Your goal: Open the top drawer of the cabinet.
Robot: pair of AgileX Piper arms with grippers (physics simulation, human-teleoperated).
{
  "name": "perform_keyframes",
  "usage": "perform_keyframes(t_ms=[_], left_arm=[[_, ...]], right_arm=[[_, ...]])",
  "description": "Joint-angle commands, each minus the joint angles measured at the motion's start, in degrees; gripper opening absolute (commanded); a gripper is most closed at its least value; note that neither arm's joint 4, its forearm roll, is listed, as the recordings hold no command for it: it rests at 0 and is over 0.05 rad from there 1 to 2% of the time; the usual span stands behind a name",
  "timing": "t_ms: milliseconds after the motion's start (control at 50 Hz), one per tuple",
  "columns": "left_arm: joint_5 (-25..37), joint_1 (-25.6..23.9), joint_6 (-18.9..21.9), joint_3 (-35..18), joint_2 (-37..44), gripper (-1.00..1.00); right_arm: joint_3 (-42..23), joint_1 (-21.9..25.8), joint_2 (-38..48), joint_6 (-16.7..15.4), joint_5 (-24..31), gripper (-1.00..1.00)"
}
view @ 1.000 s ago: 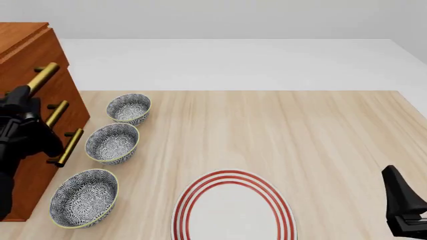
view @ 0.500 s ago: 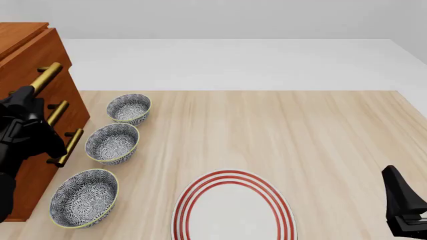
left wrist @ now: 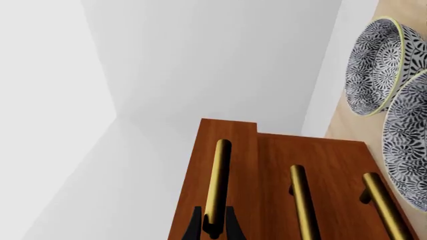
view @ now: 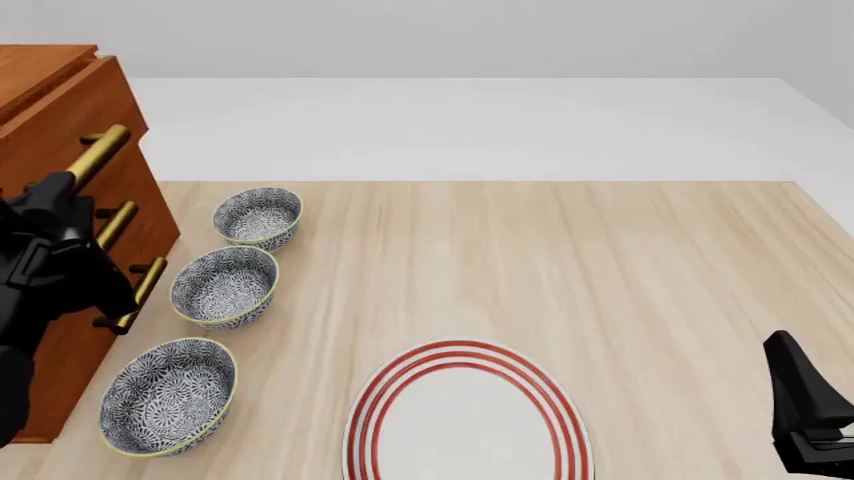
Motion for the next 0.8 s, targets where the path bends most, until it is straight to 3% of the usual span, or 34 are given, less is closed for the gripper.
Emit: perform_keyframes(t_ms=[20,800], left_arm=[[0.32,-0.67,0.79,0.00,-0.31,-1.00],[1.75,-3.39,1.04,-0.70,-1.15,-1.00]], right_arm=[[0.00,0.00,0.00,-0.01,0.01,1.00],[0.00,0.01,0.00,0.01,0.00,1.00]])
